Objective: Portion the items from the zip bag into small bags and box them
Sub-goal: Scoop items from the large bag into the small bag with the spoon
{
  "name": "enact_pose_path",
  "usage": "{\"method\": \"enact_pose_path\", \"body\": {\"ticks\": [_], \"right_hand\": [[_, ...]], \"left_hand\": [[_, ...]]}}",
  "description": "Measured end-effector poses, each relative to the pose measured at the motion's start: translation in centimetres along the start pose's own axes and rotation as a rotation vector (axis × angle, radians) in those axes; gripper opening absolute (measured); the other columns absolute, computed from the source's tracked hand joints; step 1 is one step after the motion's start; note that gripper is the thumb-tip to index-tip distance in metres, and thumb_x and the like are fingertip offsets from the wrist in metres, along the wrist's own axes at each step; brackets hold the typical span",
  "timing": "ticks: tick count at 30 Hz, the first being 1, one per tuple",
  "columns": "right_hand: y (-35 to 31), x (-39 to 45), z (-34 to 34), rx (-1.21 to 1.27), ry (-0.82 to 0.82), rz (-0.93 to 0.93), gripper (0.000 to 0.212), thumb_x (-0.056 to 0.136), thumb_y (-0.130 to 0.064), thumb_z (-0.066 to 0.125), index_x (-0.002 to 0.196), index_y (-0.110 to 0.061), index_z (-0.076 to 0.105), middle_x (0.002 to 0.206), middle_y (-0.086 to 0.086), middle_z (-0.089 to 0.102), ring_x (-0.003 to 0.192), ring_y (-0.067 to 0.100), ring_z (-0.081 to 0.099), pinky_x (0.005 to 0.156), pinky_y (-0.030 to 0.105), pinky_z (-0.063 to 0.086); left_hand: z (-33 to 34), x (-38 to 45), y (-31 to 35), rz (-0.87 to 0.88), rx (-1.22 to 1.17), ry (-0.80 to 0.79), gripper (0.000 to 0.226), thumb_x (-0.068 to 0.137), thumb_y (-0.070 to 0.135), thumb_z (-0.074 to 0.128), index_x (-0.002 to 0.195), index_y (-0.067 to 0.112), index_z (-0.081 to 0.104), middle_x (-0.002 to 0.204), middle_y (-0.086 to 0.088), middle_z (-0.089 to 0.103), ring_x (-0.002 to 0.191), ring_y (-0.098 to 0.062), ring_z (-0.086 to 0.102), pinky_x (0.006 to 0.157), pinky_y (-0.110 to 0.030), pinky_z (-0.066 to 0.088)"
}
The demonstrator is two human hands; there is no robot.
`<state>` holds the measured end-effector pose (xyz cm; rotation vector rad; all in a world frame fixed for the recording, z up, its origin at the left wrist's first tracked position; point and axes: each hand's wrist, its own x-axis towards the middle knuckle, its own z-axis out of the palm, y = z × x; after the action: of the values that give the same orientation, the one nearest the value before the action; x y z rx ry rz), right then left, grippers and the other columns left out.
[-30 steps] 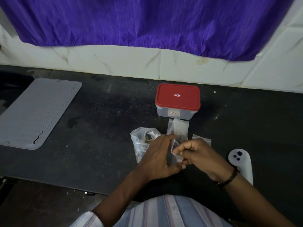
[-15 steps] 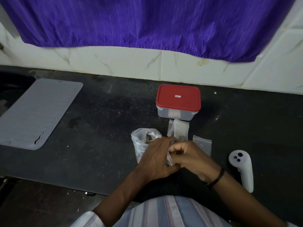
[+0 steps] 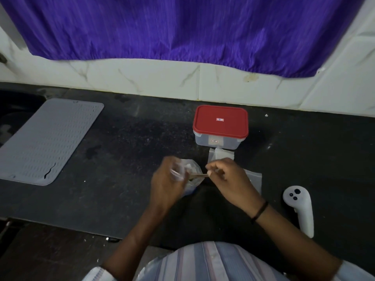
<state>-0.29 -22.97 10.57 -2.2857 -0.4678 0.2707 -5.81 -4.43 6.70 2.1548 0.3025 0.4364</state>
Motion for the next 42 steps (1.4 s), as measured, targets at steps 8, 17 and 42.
{"method": "enact_pose_path", "body": {"ticks": [8,17,42], "right_hand": [[4.7,4.5,3.4,-0.803,-0.08,-0.213,0.028,0.083,-0.04,0.065,0.106,-0.024,0.066,0.105,0.002,0.058,0.096,0.027,0.05,0.072,0.038,0.044],[4.5,3.8,3.2,-0.593,-0.072,-0.325,0.015,0.093,-0.028,0.054,0.102,-0.021,0.064,0.098,-0.001,0.064,0.09,0.023,0.056,0.073,0.038,0.048],[2.7,-0.5,7.2,-0.47,0.1,-0.3,0.014,0.079,-0.016,0.069,0.091,-0.019,0.063,0.074,-0.003,0.061,0.057,0.012,0.058,0.048,0.023,0.045]], "left_hand": [[-1.0,4.0,-2.6,-0.529,0.053,0.021,0.056,0.081,0.043,0.076,0.125,0.019,0.052,0.12,-0.006,0.061,0.104,-0.021,0.061,0.089,-0.045,0.056],[-0.3,3.8,-2.0,-0.641,0.112,-0.147,0.069,0.081,0.039,0.077,0.136,0.018,0.041,0.128,-0.011,0.058,0.108,-0.029,0.062,0.089,-0.045,0.056],[-0.4,1.6,-0.3,-0.264,0.104,-0.081,0.039,0.075,0.011,0.073,0.101,0.02,0.044,0.087,0.007,0.055,0.077,-0.008,0.058,0.068,-0.035,0.053]]}}
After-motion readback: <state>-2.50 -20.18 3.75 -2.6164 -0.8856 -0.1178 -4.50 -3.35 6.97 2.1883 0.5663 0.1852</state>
